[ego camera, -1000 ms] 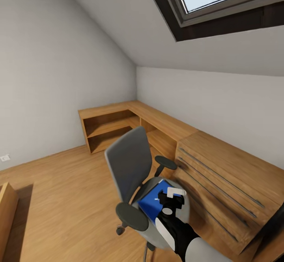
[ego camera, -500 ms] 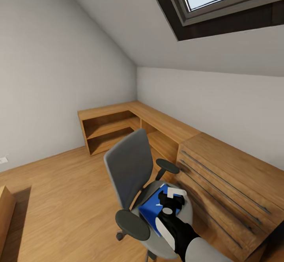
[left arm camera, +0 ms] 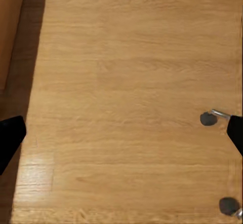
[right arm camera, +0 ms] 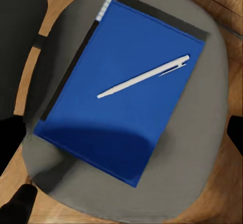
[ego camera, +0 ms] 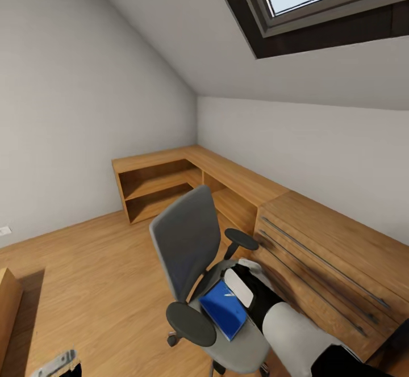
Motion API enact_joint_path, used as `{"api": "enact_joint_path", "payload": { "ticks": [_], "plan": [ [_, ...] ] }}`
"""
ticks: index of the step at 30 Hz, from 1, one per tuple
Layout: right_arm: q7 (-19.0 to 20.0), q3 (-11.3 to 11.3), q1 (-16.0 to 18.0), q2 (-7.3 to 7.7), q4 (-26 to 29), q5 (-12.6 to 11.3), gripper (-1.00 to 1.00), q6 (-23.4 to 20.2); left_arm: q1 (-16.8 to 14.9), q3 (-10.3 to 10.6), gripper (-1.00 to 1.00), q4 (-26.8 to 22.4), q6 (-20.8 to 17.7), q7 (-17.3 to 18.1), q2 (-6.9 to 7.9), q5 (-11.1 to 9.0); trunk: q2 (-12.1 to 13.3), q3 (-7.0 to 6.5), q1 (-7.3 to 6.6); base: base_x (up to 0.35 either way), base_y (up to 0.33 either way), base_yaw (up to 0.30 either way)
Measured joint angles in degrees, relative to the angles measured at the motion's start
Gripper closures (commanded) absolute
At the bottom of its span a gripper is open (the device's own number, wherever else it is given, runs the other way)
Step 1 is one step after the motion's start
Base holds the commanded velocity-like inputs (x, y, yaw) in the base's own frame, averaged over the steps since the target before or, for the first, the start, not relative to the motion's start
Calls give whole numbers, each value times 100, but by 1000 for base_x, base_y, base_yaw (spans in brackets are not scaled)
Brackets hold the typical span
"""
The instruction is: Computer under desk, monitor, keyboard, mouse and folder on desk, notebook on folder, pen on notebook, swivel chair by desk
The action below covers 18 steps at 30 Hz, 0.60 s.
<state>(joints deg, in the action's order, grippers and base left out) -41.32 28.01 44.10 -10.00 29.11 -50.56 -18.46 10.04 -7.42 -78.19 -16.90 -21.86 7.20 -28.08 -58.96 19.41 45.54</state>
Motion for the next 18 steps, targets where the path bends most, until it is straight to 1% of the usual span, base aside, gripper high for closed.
{"api": "enact_joint_path", "payload": {
  "ticks": [1, 2, 4, 5, 6, 8, 9, 11, 12, 16, 18],
  "plan": [
    [1, -34, 11, 0, 2, -38, -100, -13, -3, -106, -100, -183, -240, 0, -2, -140, 0, 1, 0, 0, 0, 0],
    [9, -117, 25, 21, 2, -66, -100, -27, -34, -237, -100, -407, -628, 0, -1, -400, 0, 1, 0, 0, 0, 0],
    [17, -177, 34, 39, 0, -92, -100, -23, -107, -326, -100, -602, -959, -5, -2, -679, 0, 1, 0, 0, 0, 0],
    [24, -216, 39, 51, -11, -107, -100, 10, -198, -380, -100, -754, -1201, -8, 0, -928, 0, 1, 0, 0, 0, 0],
    [20, -246, 44, 59, -22, -116, -100, 141, -321, -428, -100, -938, -1425, -4, 7, -1272, 0, 1, 0, 0, 0, 0],
    [14, -259, 46, 67, -27, -120, -100, 250, -380, -448, -100, -1063, -1520, 5, 13, -1490, 0, 1, 0, 0, 0, 0],
    [15, -269, 47, 76, -27, -130, -100, 325, -414, -460, -100, -1186, -1576, 18, 13, -1697, 0, 1, 0, 0, 0, 0],
    [20, -275, 48, 81, -29, -140, -100, 379, -437, -472, -100, -1283, -1612, 26, 8, -1884, 0, 1, 0, 0, 0, 0],
    [26, -280, 49, 86, -32, -144, -100, 425, -456, -475, -100, -1359, -1640, 33, 4, -2071, 0, 1, 0, 0, 0, 0],
    [28, -284, 47, 92, -34, -141, -100, 455, -468, -487, -100, -1409, -1653, 37, 6, -2191, 0, 1, 0, 0, 0, 0],
    [24, -284, 44, 95, -34, -139, -100, 472, -473, -564, -100, -1429, -1640, 40, 13, -2237, 0, 1, 0, 0, 0, 0]
  ]
}}
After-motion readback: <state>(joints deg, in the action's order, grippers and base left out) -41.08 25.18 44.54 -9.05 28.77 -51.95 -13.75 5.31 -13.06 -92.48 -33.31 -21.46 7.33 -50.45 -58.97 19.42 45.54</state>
